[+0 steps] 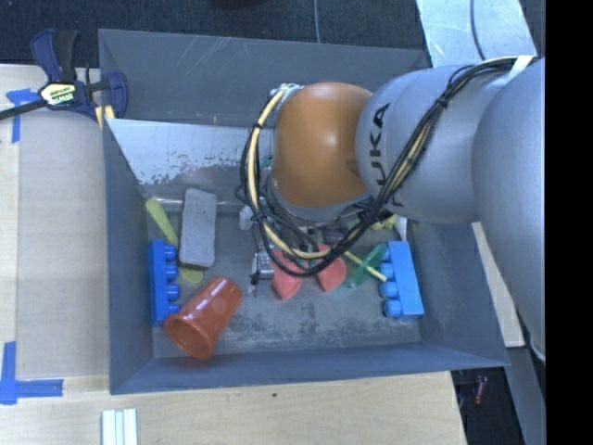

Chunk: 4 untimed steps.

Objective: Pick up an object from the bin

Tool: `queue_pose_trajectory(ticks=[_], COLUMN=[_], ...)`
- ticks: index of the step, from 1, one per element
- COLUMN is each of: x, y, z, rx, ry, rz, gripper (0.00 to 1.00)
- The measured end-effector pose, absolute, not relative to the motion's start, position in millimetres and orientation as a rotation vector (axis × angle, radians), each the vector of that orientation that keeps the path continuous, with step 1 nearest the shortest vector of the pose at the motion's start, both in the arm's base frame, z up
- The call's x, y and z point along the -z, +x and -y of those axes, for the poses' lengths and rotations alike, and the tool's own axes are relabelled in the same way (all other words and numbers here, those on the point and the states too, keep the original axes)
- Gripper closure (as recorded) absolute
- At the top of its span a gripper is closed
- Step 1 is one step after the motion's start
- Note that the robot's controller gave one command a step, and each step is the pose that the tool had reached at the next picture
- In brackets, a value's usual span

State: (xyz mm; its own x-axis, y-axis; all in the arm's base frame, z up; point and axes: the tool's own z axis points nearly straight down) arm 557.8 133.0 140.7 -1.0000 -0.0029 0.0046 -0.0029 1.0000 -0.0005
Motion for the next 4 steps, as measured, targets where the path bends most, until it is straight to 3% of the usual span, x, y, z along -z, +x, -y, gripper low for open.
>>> queue_pose_trajectory(ticks=[1,2,3,4], x=[-146,-182,-190,-176], y=[559.3,568.2,541.7,532.2], z=[-132,-76,-44,-32], rx=[0.001,0.002,0.001,0.006], ry=[0.0,-0.053,-0.015,-0.067], rz=[3.144,3.145,3.141,3.149], gripper=[0.0,0.0,0.0,0.0])
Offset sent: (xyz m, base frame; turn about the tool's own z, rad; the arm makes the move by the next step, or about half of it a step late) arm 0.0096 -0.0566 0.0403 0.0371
